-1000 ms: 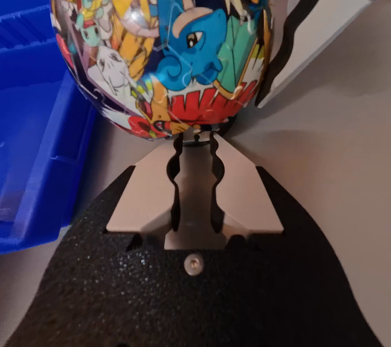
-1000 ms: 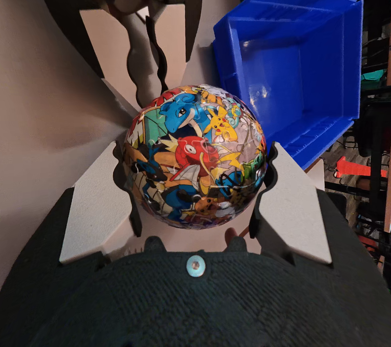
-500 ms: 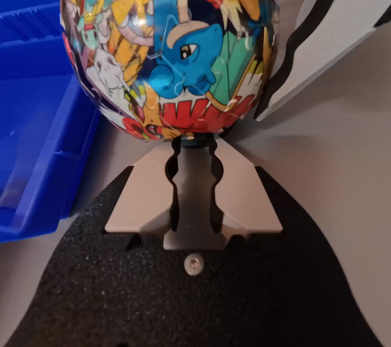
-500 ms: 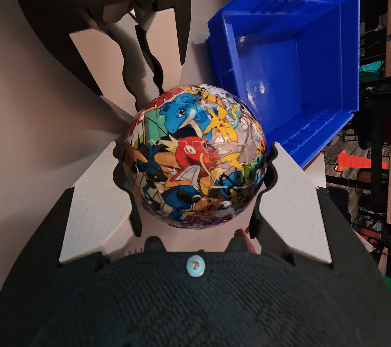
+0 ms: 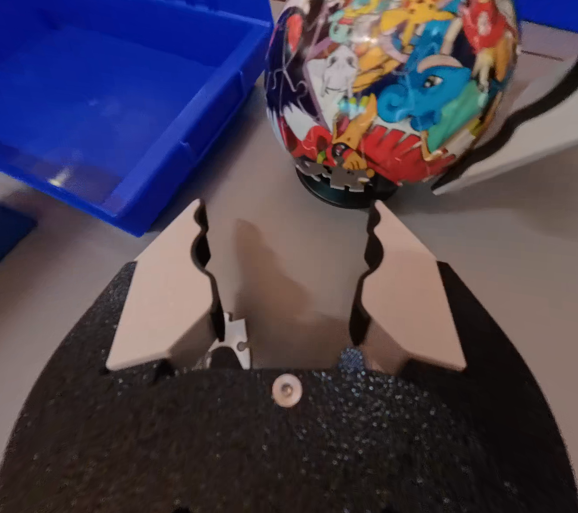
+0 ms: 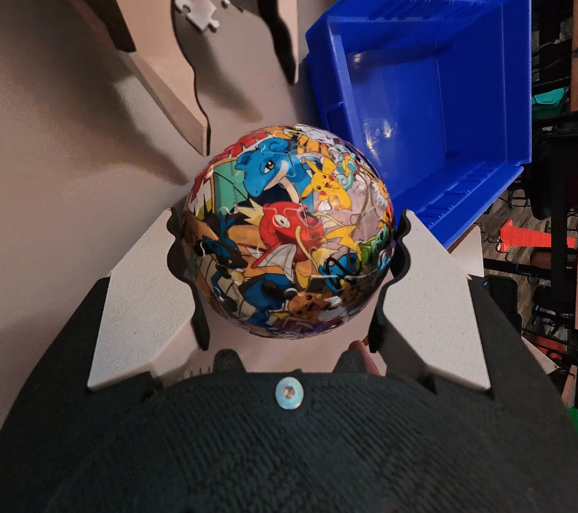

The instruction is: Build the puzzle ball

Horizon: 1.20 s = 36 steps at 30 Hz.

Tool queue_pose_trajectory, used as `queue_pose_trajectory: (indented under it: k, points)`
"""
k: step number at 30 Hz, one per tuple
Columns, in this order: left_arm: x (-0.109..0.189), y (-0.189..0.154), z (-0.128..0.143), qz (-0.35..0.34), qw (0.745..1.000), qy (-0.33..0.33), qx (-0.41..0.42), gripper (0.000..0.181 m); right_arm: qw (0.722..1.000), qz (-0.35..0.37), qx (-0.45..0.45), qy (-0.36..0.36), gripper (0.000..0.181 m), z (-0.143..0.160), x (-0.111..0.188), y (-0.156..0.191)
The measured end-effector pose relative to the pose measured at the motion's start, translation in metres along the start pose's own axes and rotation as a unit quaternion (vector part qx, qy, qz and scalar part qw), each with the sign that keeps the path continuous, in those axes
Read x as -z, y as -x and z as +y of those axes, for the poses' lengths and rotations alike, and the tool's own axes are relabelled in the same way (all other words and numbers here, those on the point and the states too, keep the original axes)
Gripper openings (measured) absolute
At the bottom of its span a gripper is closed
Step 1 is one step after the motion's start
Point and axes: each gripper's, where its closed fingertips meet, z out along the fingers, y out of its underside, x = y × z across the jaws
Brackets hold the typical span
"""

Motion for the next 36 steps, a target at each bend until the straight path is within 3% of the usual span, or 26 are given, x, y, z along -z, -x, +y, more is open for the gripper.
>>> queue_pose_trajectory:
  k: [2, 7, 9, 12, 19, 26, 36]
  points:
    - [-0.007, -0.001, 0.002, -0.005, 1.000, 0.010, 0.025, 0.108, 1.000, -0.001, -0.002, 0.000, 0.132, 0.000, 0.000, 0.000]
    - [-0.024, 0.003, 0.006, -0.032, 0.998, 0.031, 0.032, 0.109, 1.000, 0.005, -0.007, 0.009, 0.133, 0.004, -0.001, -0.004]
    - [-0.023, -0.005, 0.009, -0.003, 0.999, 0.038, 0.025, 0.093, 1.000, 0.004, -0.012, 0.002, 0.133, 0.003, -0.001, -0.004]
    - [-0.011, -0.029, 0.008, 0.076, 0.997, 0.015, -0.024, 0.054, 1.000, 0.004, -0.018, -0.005, 0.132, 0.003, -0.001, -0.004]
    - [-0.019, -0.031, 0.009, 0.077, 0.993, 0.025, -0.081, 0.029, 0.999, 0.000, -0.031, -0.023, 0.133, 0.002, -0.001, -0.005]
    - [-0.027, -0.032, 0.005, 0.058, 0.993, 0.027, -0.102, 0.036, 0.999, -0.004, -0.042, -0.031, 0.133, 0.001, -0.002, -0.006]
    - [-0.036, -0.030, 0.008, 0.041, 0.990, 0.043, -0.131, 0.031, 0.998, -0.004, -0.049, -0.037, 0.132, 0.001, -0.004, -0.009]
